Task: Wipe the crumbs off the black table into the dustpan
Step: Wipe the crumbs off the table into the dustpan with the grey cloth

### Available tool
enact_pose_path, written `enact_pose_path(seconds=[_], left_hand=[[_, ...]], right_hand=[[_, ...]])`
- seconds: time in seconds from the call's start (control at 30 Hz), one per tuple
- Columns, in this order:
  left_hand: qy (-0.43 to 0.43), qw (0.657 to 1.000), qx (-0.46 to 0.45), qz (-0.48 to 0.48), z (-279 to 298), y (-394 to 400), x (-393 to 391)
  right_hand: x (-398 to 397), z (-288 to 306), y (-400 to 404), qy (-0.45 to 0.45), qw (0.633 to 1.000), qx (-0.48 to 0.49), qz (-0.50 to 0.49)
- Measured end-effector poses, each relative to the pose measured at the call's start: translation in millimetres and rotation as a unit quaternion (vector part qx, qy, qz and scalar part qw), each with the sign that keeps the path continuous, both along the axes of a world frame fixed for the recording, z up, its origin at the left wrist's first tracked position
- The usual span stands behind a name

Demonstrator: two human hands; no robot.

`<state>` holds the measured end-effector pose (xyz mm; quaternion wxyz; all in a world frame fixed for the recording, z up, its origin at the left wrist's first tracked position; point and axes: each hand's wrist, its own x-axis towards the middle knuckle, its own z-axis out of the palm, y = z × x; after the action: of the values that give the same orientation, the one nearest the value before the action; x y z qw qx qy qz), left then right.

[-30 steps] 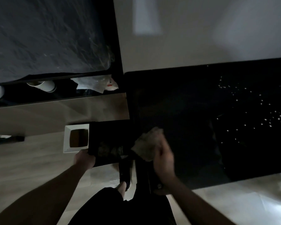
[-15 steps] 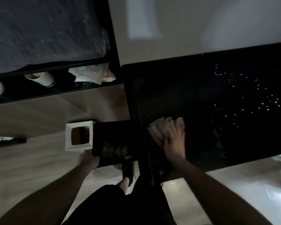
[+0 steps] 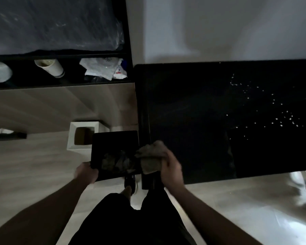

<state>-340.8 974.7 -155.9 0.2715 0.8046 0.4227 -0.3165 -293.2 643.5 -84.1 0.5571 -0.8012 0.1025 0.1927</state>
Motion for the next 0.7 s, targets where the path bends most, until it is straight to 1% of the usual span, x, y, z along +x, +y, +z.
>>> enact_pose_path(seconds=[0.07, 0.13, 0.27, 0.33, 0.4, 0.5, 0.53, 0.6, 0.7], left_hand=[[-0.009, 1.0, 0.008, 0.011, 9.7, -12.2, -12.3], [-0.026, 0.999, 0.027, 0.034, 21.3, -26.9, -26.8], [-0.018, 0.995, 0.029, 0.097, 24.9, -38.9, -66.3], [-0.02, 0.992, 0.033, 0.12, 17.4, -36.5, -88.2], [-0.012, 0.991, 0.039, 0.127, 0.9, -30.5, -114.8], [0.001, 0.989, 0.062, 0.131, -9.6, -33.5, -147.4], [0.006, 0.99, 0.069, 0.126, -3.5, -41.5, -153.7], [0.007, 0.99, 0.07, 0.123, 17.1, -63.9, -158.6], [0.018, 0.99, 0.058, 0.124, 27.4, -89.3, -172.5]], right_hand=[[10.0, 3.1, -49.3, -0.036, 0.997, -0.035, -0.055], [23.4, 8.3, -99.4, -0.081, 0.987, -0.103, -0.09], [46.7, 15.5, -191.3, -0.103, 0.967, -0.189, -0.135], [52.6, 11.9, -228.8, -0.111, 0.959, -0.233, -0.12], [54.2, -3.4, -258.9, -0.102, 0.952, -0.281, -0.064], [42.8, -33.3, -275.8, -0.038, 0.944, -0.328, 0.016], [35.2, -43.6, -272.9, -0.035, 0.943, -0.331, 0.027], [21.9, -58.9, -255.9, -0.045, 0.942, -0.332, 0.011], [-3.3, -62.1, -211.0, -0.071, 0.943, -0.325, 0.012]])
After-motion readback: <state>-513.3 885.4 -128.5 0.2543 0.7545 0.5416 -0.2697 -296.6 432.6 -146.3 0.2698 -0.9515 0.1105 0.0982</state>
